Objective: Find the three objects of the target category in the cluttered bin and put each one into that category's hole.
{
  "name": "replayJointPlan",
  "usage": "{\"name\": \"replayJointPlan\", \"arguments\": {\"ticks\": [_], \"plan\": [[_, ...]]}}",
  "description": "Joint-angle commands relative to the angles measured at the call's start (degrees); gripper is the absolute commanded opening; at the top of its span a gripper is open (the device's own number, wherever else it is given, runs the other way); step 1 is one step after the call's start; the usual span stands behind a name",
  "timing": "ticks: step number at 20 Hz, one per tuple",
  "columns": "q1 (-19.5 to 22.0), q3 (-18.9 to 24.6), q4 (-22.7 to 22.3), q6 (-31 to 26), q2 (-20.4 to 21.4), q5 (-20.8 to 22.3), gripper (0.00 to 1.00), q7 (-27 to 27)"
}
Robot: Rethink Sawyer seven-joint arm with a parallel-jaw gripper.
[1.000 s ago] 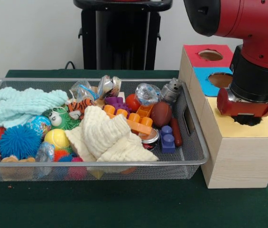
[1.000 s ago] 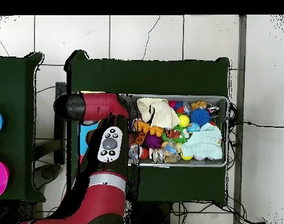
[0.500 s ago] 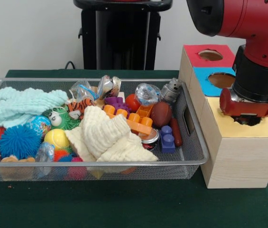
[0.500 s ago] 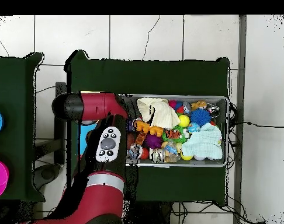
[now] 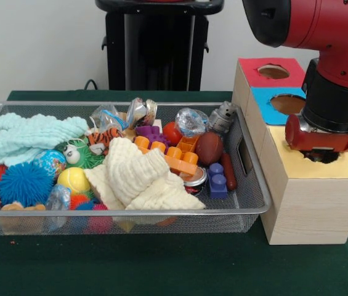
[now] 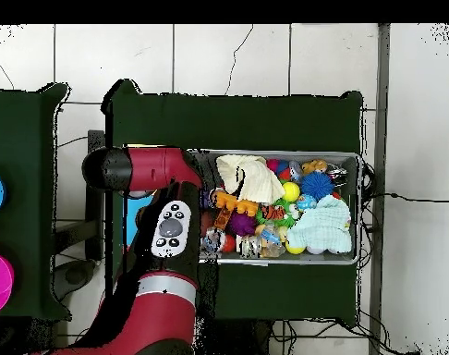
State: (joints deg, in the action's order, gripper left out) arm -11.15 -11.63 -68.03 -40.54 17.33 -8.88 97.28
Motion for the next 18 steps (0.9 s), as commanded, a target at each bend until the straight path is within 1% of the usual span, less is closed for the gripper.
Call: {"name": "replayJointPlan", "arguments": {"ticks": [1,2,3,12,15,16,18], "plan": [[0.47,2.76,-2.05,0.69,-4.67,-0.13,1.0,11.49],[0.51,2.81,-2.12,0.62,-4.66,-0.21,1.0,11.56],[0.49,2.78,-2.06,0.83,-4.68,-0.15,0.0,11.49],[0.37,2.57,-1.89,-0.19,-4.75,-0.67,0.0,12.04],[0.17,2.04,-0.83,-0.61,-5.0,0.02,0.0,11.42],[0.17,1.77,-0.03,-0.74,-4.71,0.74,0.0,10.31],[0.5,2.37,-0.68,-1.48,-3.74,-0.12,0.0,10.66]]}}
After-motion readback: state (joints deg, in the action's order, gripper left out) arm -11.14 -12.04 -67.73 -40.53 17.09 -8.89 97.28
